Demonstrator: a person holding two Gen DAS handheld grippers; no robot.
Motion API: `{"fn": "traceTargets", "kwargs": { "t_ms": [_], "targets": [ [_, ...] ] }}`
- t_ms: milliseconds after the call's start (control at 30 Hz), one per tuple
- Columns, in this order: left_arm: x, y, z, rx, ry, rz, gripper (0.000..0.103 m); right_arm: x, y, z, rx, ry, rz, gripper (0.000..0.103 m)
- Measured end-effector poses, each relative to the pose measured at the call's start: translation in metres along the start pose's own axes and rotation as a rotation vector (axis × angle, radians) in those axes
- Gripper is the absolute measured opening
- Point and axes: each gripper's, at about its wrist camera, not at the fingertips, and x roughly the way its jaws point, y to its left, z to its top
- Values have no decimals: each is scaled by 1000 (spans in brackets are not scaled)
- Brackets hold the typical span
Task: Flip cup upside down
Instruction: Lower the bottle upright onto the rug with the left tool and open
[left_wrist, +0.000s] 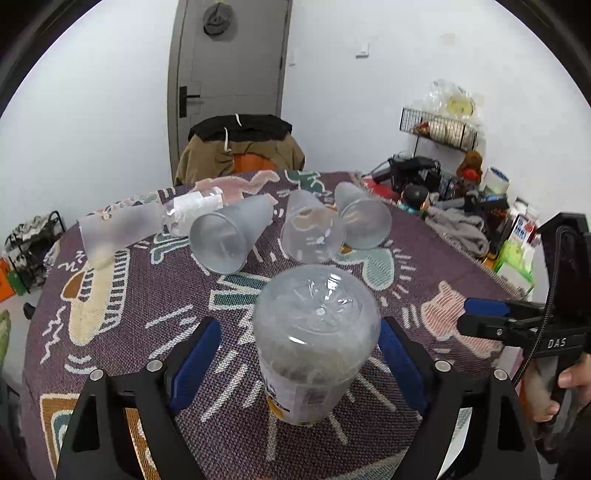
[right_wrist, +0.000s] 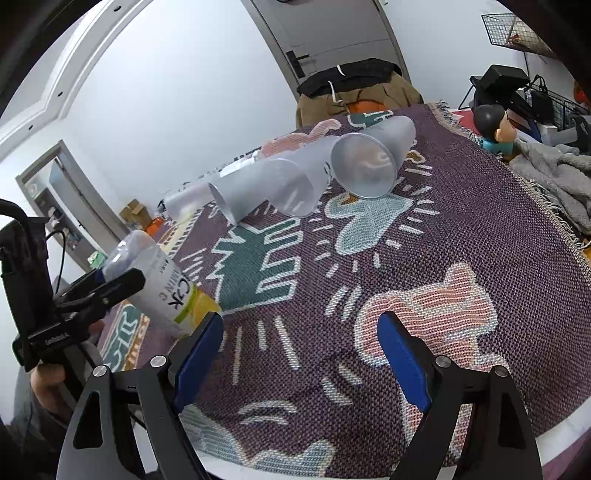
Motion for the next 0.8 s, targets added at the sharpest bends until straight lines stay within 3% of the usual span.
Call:
{"fn": "traceTargets", "kwargs": {
  "t_ms": [233,333,367,433,800],
  "targets": [
    [-34,7,1,-42,-71,-19,92,-16,23,5,-47,-35,26,86],
    [-51,13,-1,-65,-106,-16,102,-24,33,8,-58,-52,37,87],
    [-57,16,-2,-72,-121,-16,103,-28,37,8,-64,-63,33,93],
    [-71,20,-4,-75,-156,4,103,-34,44,9,-73,-78,28,103],
    [-124,47,-23,-109,-261,119,103,-76,84,14,-159,-216,28,103]
  ]
}}
